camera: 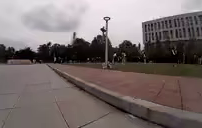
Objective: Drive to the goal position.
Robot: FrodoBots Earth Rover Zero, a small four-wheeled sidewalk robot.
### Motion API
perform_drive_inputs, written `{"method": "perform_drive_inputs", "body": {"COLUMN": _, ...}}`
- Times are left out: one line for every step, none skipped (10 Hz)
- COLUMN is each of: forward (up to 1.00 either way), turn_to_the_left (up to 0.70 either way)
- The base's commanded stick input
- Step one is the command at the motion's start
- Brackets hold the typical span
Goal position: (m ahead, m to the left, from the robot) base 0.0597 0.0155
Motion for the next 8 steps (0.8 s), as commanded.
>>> {"method": "perform_drive_inputs", "body": {"forward": 0.6, "turn_to_the_left": 0.16}}
{"method": "perform_drive_inputs", "body": {"forward": 0.6, "turn_to_the_left": 0.16}}
{"method": "perform_drive_inputs", "body": {"forward": 0.6, "turn_to_the_left": 0.16}}
{"method": "perform_drive_inputs", "body": {"forward": 0.6, "turn_to_the_left": 0.16}}
{"method": "perform_drive_inputs", "body": {"forward": 0.6, "turn_to_the_left": 0.16}}
{"method": "perform_drive_inputs", "body": {"forward": 0.6, "turn_to_the_left": 0.16}}
{"method": "perform_drive_inputs", "body": {"forward": 0.6, "turn_to_the_left": 0.16}}
{"method": "perform_drive_inputs", "body": {"forward": 0.6, "turn_to_the_left": 0.16}}
